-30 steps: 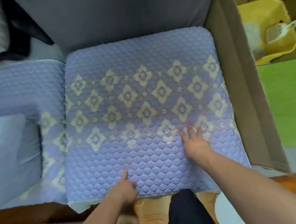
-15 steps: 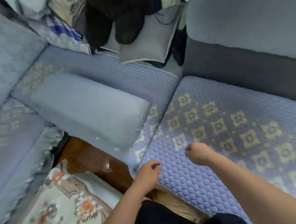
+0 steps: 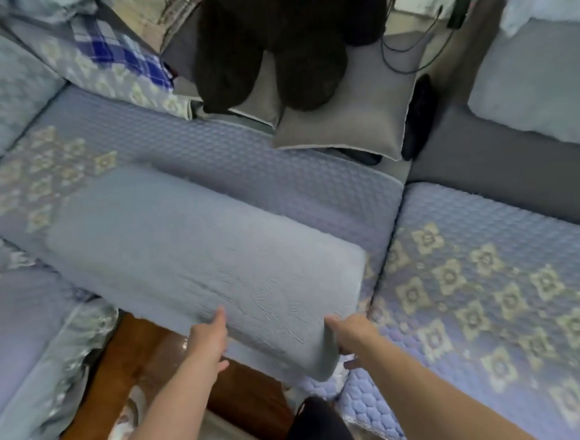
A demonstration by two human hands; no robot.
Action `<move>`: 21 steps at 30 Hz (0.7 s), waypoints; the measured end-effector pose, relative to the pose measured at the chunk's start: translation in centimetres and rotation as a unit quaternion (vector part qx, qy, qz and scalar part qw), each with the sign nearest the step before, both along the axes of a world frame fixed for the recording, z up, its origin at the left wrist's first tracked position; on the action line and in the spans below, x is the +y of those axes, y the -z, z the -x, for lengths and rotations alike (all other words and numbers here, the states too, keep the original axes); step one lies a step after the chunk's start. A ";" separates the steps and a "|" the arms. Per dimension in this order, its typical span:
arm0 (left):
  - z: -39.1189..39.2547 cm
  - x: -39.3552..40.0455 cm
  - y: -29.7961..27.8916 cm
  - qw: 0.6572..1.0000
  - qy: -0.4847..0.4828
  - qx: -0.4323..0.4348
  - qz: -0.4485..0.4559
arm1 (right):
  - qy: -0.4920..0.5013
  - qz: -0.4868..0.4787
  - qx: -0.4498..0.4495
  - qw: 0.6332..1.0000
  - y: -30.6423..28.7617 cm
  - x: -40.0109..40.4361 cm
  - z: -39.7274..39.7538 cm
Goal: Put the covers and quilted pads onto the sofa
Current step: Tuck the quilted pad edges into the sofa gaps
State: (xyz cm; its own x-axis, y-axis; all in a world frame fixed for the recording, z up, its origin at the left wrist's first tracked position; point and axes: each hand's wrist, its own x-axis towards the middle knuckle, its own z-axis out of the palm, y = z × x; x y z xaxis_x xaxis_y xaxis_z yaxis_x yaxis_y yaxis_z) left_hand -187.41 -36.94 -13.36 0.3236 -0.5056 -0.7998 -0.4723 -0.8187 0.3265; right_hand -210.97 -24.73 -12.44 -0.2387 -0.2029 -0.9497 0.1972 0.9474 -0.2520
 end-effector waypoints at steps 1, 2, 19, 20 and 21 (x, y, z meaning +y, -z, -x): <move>-0.2 -0.9 0.2 1.000 0.016 -0.002 -0.022 | -0.003 -0.006 0.035 0.999 0.3 -0.1 -0.8; -0.5 -1.5 0.6 0.999 0.028 -0.001 -0.042 | 0.005 -0.011 0.055 0.998 0.4 -0.3 -1.2; -1.5 -0.3 2.1 0.988 -0.049 0.124 0.075 | 0.106 0.019 0.070 0.992 -0.4 0.7 -1.4; -0.7 -0.5 1.1 0.984 -0.056 0.135 0.099 | 0.148 0.027 0.074 0.986 -1.0 0.8 -0.7; 0.5 -0.8 -0.2 0.980 -0.048 0.149 0.122 | 0.182 0.039 0.080 0.979 -1.6 1.0 0.1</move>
State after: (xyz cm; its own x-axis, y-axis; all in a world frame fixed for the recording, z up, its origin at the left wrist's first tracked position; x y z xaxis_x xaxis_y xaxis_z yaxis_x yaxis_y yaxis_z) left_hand -187.91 -37.70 -13.21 0.1491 -0.6716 -0.7258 -0.2506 -0.7357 0.6292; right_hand -211.05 -23.69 -10.84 -0.4532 -0.1466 -0.8793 0.4711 0.7980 -0.3758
